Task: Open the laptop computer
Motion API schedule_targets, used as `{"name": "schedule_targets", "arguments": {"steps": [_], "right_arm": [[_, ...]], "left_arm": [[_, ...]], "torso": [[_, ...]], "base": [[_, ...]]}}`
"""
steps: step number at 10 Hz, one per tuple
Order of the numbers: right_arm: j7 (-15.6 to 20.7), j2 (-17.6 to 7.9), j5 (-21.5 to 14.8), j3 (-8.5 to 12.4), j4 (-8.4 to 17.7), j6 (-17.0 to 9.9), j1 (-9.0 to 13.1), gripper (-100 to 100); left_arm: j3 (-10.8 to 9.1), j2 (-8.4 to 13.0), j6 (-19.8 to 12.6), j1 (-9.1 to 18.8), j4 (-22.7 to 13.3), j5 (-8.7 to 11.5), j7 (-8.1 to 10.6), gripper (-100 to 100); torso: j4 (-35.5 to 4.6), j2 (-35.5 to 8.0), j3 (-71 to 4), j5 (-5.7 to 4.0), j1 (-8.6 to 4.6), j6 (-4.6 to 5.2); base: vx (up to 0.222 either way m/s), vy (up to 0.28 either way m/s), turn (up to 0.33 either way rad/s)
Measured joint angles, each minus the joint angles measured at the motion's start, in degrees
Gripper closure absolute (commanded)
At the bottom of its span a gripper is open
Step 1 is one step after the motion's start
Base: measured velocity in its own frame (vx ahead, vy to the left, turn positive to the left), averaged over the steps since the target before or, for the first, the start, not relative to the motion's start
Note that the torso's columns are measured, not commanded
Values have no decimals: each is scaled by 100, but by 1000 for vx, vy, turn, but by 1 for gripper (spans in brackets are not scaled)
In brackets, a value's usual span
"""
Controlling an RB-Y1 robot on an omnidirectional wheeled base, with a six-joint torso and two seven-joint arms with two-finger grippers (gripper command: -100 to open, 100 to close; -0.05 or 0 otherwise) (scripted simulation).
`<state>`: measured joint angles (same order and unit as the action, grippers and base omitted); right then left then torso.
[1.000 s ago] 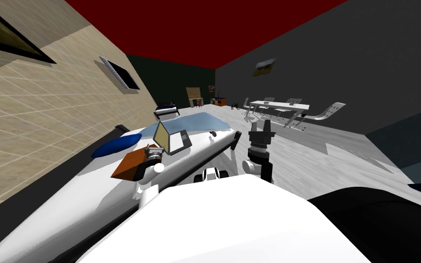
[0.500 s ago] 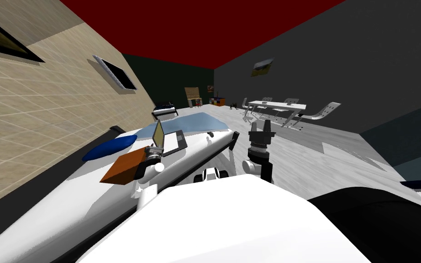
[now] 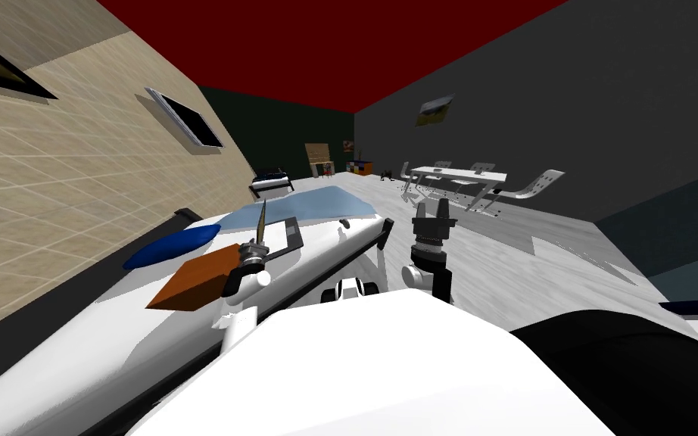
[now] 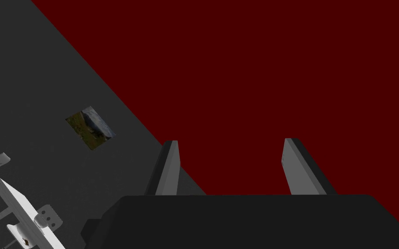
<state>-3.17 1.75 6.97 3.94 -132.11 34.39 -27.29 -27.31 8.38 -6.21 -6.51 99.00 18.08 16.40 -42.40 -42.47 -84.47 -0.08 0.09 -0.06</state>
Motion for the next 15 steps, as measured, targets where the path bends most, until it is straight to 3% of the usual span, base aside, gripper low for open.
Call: {"name": "schedule_targets", "arguments": {"steps": [9,10,14,15], "right_arm": [[0,0,0,0,0,0,0,0],[0,0,0,0,0,0,0,0],[0,0,0,0,0,0,-1,0],[0,0,0,0,0,0,-1,0]], "left_arm": [[222,301,853,-108,-866,-960,-916,100],[228,297,865,-116,-886,-971,-938,100],[260,287,1335,-195,-1283,-1347,-1312,100],[270,284,1468,-221,-1389,-1454,-1422,-100]], "torso": [[1,6,-4,-8,-29,7],[-2,0,-1,-8,-18,6],[7,11,-7,-1,-22,7],[6,13,-8,-3,-22,8]], "base": [[36,-67,-2],[55,-33,18],[57,-45,26],[17,-29,-26]]}}
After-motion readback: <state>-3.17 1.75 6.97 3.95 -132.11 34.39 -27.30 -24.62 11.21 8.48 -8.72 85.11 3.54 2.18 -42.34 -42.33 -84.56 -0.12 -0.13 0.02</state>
